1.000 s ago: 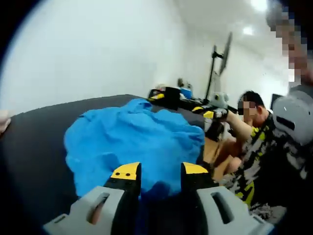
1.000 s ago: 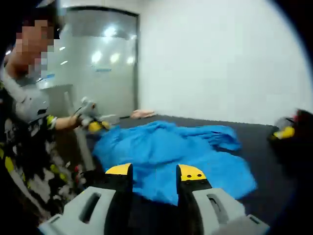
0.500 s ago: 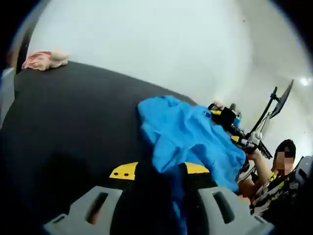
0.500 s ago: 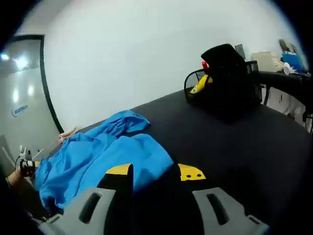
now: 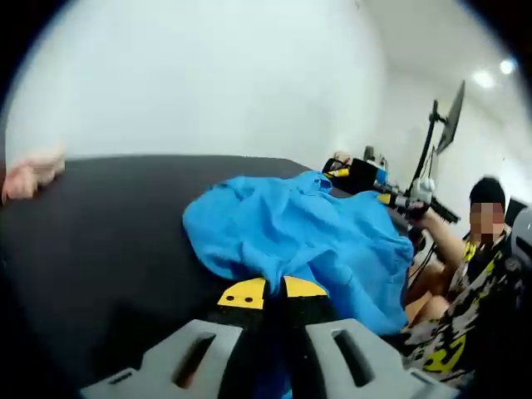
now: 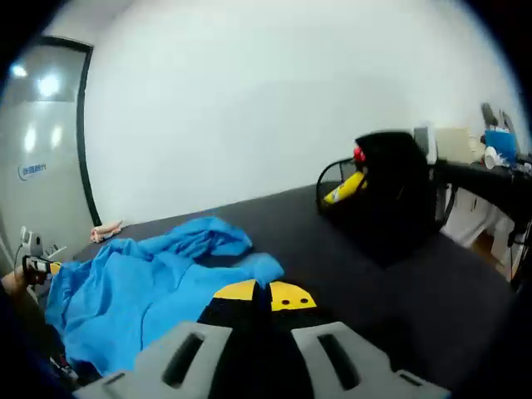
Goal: Spread out the cloth and fold it
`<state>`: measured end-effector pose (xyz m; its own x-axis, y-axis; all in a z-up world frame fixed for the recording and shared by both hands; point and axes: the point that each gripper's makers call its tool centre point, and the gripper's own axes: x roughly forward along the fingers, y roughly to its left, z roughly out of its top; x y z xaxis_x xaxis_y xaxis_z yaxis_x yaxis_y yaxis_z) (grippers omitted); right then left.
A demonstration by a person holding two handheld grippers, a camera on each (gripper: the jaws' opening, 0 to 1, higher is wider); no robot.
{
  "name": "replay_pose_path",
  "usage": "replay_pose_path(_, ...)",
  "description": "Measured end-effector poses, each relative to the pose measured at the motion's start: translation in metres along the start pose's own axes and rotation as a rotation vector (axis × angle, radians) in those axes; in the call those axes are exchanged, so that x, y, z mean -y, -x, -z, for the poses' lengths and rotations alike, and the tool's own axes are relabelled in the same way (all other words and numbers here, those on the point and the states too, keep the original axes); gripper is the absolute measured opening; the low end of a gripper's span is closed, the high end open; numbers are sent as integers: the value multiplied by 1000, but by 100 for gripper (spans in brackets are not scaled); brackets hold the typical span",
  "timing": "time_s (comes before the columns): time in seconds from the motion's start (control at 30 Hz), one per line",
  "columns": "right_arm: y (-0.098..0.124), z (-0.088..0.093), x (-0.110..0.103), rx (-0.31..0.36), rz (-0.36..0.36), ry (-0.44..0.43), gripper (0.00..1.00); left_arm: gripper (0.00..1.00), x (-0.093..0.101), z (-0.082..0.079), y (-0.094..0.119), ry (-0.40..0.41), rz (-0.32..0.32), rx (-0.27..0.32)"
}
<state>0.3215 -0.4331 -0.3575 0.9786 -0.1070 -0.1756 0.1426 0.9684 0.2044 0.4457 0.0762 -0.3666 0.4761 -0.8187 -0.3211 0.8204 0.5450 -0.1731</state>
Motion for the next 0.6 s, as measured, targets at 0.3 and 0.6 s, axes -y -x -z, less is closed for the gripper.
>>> replay_pose_path(0.3,48,-124,58,307,157,-15,2,3,21,-57,2,91,81,147)
replay_pose_path(0.6,51,-184,-15,409,-59,21,2,21,13,-42,6,43,55,140)
